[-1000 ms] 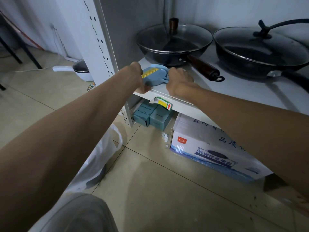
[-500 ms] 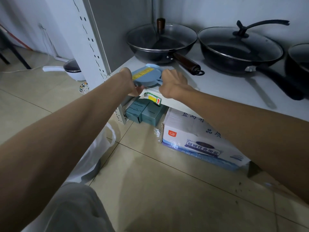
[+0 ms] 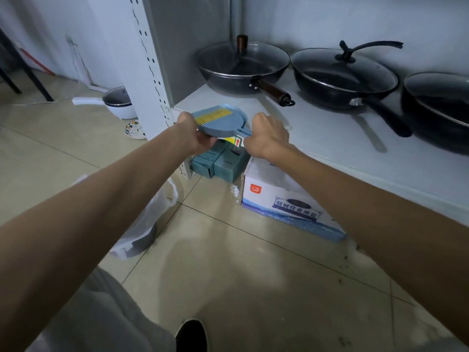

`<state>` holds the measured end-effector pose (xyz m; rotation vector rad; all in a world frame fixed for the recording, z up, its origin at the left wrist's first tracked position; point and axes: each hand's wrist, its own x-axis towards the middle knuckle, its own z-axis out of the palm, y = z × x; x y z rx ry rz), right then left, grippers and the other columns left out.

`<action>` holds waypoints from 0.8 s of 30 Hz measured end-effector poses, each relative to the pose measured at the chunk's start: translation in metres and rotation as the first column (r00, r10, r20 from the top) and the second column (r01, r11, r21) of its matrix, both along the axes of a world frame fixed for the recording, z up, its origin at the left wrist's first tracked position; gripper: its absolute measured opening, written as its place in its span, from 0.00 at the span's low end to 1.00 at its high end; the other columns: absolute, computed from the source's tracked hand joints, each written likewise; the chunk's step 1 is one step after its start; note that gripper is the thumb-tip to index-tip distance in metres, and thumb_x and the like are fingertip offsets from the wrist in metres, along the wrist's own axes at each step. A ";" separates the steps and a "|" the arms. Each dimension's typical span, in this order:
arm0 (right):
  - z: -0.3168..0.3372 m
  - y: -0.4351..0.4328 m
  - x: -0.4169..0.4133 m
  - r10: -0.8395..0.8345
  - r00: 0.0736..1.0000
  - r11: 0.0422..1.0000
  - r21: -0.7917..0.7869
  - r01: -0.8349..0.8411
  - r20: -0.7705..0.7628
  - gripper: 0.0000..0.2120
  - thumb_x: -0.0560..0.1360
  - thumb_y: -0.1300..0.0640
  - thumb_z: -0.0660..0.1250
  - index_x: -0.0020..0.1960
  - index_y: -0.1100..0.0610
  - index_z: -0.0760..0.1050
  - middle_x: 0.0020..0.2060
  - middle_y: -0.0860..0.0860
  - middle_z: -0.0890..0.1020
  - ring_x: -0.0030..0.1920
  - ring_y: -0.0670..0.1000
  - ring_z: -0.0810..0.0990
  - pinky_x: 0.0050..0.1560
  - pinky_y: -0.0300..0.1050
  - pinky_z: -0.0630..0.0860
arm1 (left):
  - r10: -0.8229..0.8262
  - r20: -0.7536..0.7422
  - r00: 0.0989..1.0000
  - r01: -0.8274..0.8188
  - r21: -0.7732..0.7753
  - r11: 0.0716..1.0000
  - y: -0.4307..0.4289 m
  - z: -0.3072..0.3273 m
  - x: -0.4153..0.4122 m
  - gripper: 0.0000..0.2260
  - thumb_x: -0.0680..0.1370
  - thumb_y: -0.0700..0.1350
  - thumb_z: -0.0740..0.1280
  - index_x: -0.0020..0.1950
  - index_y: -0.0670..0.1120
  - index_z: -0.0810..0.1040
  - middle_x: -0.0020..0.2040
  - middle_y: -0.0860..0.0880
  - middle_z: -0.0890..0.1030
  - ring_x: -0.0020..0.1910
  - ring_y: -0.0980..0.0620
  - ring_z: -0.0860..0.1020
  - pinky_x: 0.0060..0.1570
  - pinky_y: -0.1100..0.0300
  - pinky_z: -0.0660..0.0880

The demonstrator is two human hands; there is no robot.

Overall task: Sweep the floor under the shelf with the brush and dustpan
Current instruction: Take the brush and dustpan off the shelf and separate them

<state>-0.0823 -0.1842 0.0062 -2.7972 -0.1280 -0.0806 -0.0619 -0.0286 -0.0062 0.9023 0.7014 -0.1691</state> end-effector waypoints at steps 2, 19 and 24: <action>-0.002 -0.003 -0.015 -0.011 1.000 1.000 0.028 0.012 -0.015 0.12 0.73 0.58 0.68 0.54 0.58 0.71 0.52 0.56 0.77 0.52 0.58 0.76 0.41 0.46 0.66 | 0.010 0.031 0.999 -0.009 -0.013 1.000 0.003 -0.001 -0.013 0.19 0.82 0.49 0.52 0.64 0.40 0.74 0.53 0.41 0.82 0.50 0.43 0.83 0.49 0.50 0.81; -0.039 -0.014 -0.089 -0.040 0.993 0.965 0.255 0.069 -0.115 0.17 0.76 0.49 0.66 0.37 0.59 0.67 0.34 0.53 0.71 0.34 0.55 0.69 0.28 0.42 0.59 | -0.009 0.159 0.987 -0.025 0.207 0.978 0.005 -0.028 -0.072 0.12 0.84 0.42 0.53 0.58 0.41 0.75 0.52 0.41 0.83 0.47 0.45 0.83 0.41 0.51 0.81; -0.038 -0.014 -0.082 -0.076 0.995 0.964 0.252 0.090 -0.064 0.19 0.78 0.54 0.64 0.32 0.59 0.63 0.35 0.54 0.72 0.37 0.59 0.73 0.35 0.44 0.66 | -0.025 0.179 0.983 -0.016 0.225 0.974 0.003 -0.022 -0.069 0.12 0.85 0.42 0.53 0.51 0.42 0.75 0.50 0.41 0.83 0.46 0.45 0.83 0.44 0.51 0.81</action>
